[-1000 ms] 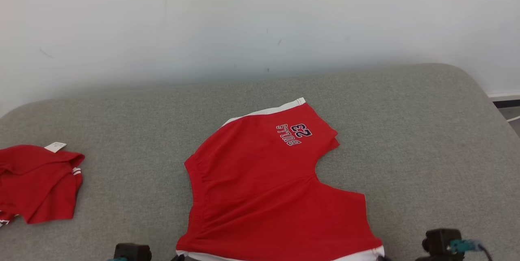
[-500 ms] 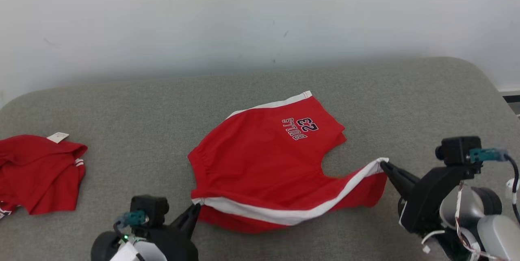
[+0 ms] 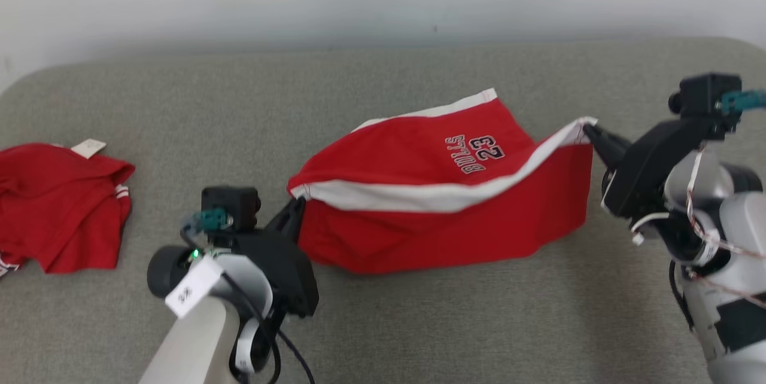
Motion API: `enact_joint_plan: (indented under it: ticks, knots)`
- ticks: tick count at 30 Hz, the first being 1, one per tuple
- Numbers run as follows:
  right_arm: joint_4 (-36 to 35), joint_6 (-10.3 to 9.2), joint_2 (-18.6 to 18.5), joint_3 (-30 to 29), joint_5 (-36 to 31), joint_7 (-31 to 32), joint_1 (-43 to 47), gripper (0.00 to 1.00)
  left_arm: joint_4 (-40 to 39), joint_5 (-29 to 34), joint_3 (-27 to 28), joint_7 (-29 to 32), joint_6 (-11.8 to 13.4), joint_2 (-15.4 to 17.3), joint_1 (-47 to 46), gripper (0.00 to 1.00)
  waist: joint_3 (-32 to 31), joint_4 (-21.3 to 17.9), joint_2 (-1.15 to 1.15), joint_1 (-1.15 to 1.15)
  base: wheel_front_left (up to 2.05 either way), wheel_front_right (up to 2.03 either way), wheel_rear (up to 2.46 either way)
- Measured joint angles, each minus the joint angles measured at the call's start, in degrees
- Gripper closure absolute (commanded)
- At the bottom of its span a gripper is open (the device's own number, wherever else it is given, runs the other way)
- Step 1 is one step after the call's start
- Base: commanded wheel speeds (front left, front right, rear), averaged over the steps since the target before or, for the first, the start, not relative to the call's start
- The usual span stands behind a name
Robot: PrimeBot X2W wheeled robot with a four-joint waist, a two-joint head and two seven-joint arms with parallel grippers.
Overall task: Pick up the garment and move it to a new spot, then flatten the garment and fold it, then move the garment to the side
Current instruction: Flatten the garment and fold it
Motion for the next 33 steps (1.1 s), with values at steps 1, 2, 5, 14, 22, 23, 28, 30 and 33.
enact_joint_plan:
  ticks: [1,2,5,14,22,23,28,30,33]
  knots:
    - [1.2,-0.02,0.0,-0.1,-0.1,-0.1,-1.4,1.00,0.5,0.1,0.1,-0.1,0.2,-0.2,-1.0,1.00,0.6,0.3,0.00,0.00,0.00,0.00,0.00]
    - [2.3,-0.07,0.0,-0.2,-0.1,-0.2,-2.7,1.00,1.1,0.1,0.3,-0.1,0.4,-0.4,-2.0,1.00,1.2,0.6,0.00,0.00,0.00,0.00,0.00]
    - [5.1,-0.52,0.3,-0.8,-0.4,-1.4,-6.0,1.00,3.1,0.1,0.6,-0.9,0.6,-0.9,-5.1,1.00,2.9,1.6,0.00,0.00,0.00,0.00,0.00]
    - [14.4,-0.86,2.6,-0.9,-1.6,-6.4,-15.5,1.00,8.8,-0.3,1.8,-3.1,1.5,-1.9,-11.0,1.00,7.2,4.2,0.00,0.01,0.00,0.00,0.00]
    - [21.5,-0.85,3.0,-0.6,-2.9,-10.5,-18.4,1.00,13.3,-1.2,1.2,-5.6,1.6,-2.3,-14.1,1.00,9.7,5.7,0.00,0.00,0.00,0.00,0.00]
    - [22.5,-0.85,3.1,-0.6,-3.2,-11.1,-19.1,1.00,13.8,-1.3,1.0,-6.0,1.7,-2.3,-14.5,1.00,9.9,5.8,0.00,0.00,0.00,0.00,0.00]
    - [25.9,-0.47,4.0,-0.7,-3.2,-14.4,-21.6,0.00,15.6,-2.4,-0.8,-8.0,1.9,-2.3,-16.9,0.00,10.7,6.1,0.00,0.00,0.00,0.00,0.00]
    - [26.9,0.11,4.6,-0.7,-3.2,-15.9,-22.6,0.00,15.7,-4.0,-2.4,-8.7,2.0,-2.3,-17.1,0.00,10.8,6.2,0.00,0.00,0.00,0.00,0.00]
    - [28.4,1.15,4.9,-0.9,-3.2,-18.6,-24.0,0.00,16.7,-5.2,-4.2,-10.0,2.0,-2.4,-17.2,0.00,10.7,6.2,0.00,0.00,0.00,0.00,0.00]
